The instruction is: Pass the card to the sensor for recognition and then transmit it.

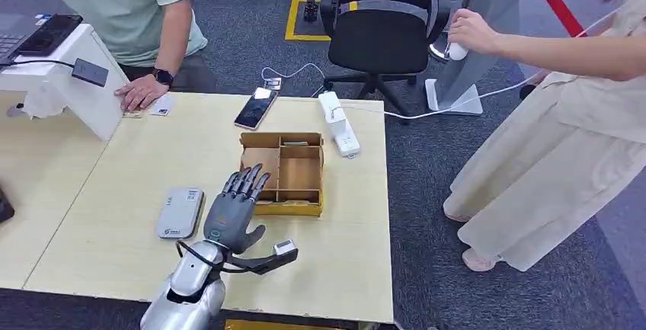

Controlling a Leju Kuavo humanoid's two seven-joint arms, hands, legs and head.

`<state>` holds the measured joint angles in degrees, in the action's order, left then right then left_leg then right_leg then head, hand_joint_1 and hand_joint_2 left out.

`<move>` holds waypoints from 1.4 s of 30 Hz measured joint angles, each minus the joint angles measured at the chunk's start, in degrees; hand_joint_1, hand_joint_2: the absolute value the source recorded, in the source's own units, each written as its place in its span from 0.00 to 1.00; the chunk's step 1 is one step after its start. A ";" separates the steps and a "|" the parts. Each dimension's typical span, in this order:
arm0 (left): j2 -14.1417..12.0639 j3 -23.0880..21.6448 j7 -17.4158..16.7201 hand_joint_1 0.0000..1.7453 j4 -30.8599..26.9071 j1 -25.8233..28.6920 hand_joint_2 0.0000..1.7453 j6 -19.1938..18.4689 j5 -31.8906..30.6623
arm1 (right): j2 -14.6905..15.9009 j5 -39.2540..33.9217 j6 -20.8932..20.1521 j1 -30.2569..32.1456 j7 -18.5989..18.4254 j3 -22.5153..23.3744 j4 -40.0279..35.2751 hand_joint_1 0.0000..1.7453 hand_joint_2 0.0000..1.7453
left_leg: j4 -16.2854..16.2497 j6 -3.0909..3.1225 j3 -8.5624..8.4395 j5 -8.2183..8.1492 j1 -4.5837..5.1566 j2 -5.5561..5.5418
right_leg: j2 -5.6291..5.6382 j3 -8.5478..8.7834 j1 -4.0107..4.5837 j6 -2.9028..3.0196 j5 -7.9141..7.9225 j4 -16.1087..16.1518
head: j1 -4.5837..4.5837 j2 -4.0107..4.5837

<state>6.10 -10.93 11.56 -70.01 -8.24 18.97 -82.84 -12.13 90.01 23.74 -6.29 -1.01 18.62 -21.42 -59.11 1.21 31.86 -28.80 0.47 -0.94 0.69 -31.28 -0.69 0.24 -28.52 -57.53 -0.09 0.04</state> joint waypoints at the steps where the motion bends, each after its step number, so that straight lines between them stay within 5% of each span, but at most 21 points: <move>1: -0.04 0.00 0.00 0.00 0.00 -0.03 1.00 0.69 -0.30 | 0.00 0.00 -0.02 0.00 0.00 0.00 0.00 0.00 0.00 | 0.00 0.00 0.00 0.00 0.00 0.00 | 0.00 0.00 0.00 0.00 0.00 0.00 | -0.02 0.00; 3: -0.09 0.00 0.00 0.00 -0.02 -0.12 1.00 1.88 -1.05 | 0.00 0.00 -0.09 -0.01 0.00 0.00 0.00 0.00 0.00 | 0.00 0.00 0.00 0.00 0.00 0.00 | 0.00 0.00 0.00 0.00 0.00 0.00 | 0.00 0.02; 4: -0.07 0.00 0.00 0.39 -0.09 -0.14 1.00 2.40 -1.55 | -0.04 0.00 -0.15 -0.01 0.00 -0.02 0.00 0.00 0.00 | 0.00 0.00 0.00 0.00 0.00 0.00 | 0.00 0.00 0.00 0.00 0.00 0.00 | -0.02 0.00; 5: -0.04 0.00 -0.02 0.96 -0.22 -0.14 1.00 2.77 -2.01 | -0.07 0.00 -0.17 -0.01 -0.02 -0.02 0.00 0.00 0.00 | 0.00 0.00 0.00 0.00 0.00 0.00 | 0.00 0.00 0.00 0.00 0.00 0.00 | 0.00 0.02; 6: 0.04 0.00 -0.18 1.00 -0.44 -0.13 1.00 3.01 -2.44 | -0.11 0.00 -0.26 -0.01 0.00 -0.02 -0.02 0.00 0.00 | 0.00 0.00 0.00 0.00 0.00 0.00 | 0.00 0.00 0.00 0.00 0.00 0.00 | -0.02 0.02; 23: 0.24 0.00 1.20 1.00 1.09 -1.03 1.00 -1.45 -0.35 | -0.28 0.00 0.02 -0.02 0.44 0.00 -0.02 0.00 0.00 | 0.00 0.00 -0.03 0.00 0.00 0.00 | -0.01 0.03 0.00 0.00 0.00 0.00 | 0.00 0.02; 42: 0.09 -0.02 1.11 1.00 1.62 -1.68 1.00 1.42 -0.48 | -0.28 0.00 0.28 -0.01 -1.40 -0.09 -0.02 0.00 0.00 | 0.00 0.00 -0.10 0.03 0.00 0.00 | -0.01 0.10 0.00 0.00 0.02 0.00 | -0.02 0.02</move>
<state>6.19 -10.95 12.68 -68.39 -9.91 20.39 -83.32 -12.41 90.01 24.02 -6.30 -2.40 18.53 -21.44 -59.11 1.21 31.76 -28.77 0.47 -0.95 0.68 -31.18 -0.69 0.24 -28.50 -57.53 -0.11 0.07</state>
